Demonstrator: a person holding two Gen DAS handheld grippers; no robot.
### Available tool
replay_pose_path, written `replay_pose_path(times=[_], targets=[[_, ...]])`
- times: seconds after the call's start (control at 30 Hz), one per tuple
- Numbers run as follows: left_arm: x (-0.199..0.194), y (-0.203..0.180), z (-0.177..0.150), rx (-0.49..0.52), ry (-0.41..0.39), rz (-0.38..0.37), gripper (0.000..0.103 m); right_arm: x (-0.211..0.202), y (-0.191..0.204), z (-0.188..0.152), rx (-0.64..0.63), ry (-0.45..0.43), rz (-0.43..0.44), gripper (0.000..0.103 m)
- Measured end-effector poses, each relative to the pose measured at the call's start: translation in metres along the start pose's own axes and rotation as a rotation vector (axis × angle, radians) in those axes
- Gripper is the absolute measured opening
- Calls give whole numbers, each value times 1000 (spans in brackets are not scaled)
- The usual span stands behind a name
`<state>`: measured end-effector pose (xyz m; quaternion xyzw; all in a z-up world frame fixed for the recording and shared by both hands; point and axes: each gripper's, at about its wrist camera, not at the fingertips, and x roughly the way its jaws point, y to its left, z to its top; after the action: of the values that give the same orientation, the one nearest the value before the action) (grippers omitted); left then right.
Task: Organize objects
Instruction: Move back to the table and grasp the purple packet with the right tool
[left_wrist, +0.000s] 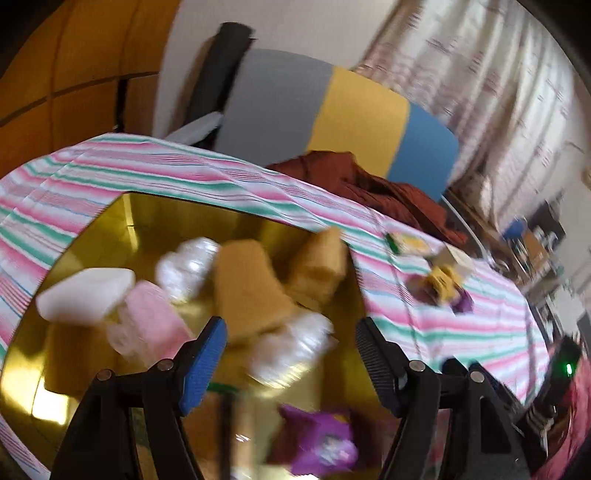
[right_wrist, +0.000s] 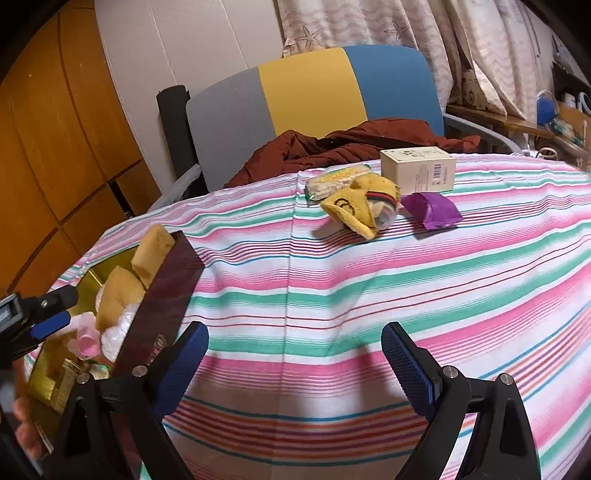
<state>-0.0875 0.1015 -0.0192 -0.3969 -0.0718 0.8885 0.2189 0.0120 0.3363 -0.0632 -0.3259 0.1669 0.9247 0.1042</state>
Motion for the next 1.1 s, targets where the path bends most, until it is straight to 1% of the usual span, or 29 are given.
replay_pose_path(times=[0.23,0.33,0.5,0.67,0.77,0.9,1.1], targets=[[-8,-56,-26,136,21,-87,73,-5,-19,-5,36,4,-21,95],[-9,-82,-37,196,31,-121,73,-11,-31,-4,44,-9,-48,95],[-4,-113,-53,260,57,-162,73,-19,-55,0,68,-21,-109,95],[6,-133,-65,300,85,-171,73,-25,-82,3,102,-14,-160,95],[13,-143,-70,326,95,-159,73,-27,-95,4,118,-11,-179,95],[24,-151,-74,331,117,-155,73,-28,-108,7,126,-8,-196,95],[37,-152,-79,325,141,-133,73,-22,-120,19,94,-16,-213,95]])
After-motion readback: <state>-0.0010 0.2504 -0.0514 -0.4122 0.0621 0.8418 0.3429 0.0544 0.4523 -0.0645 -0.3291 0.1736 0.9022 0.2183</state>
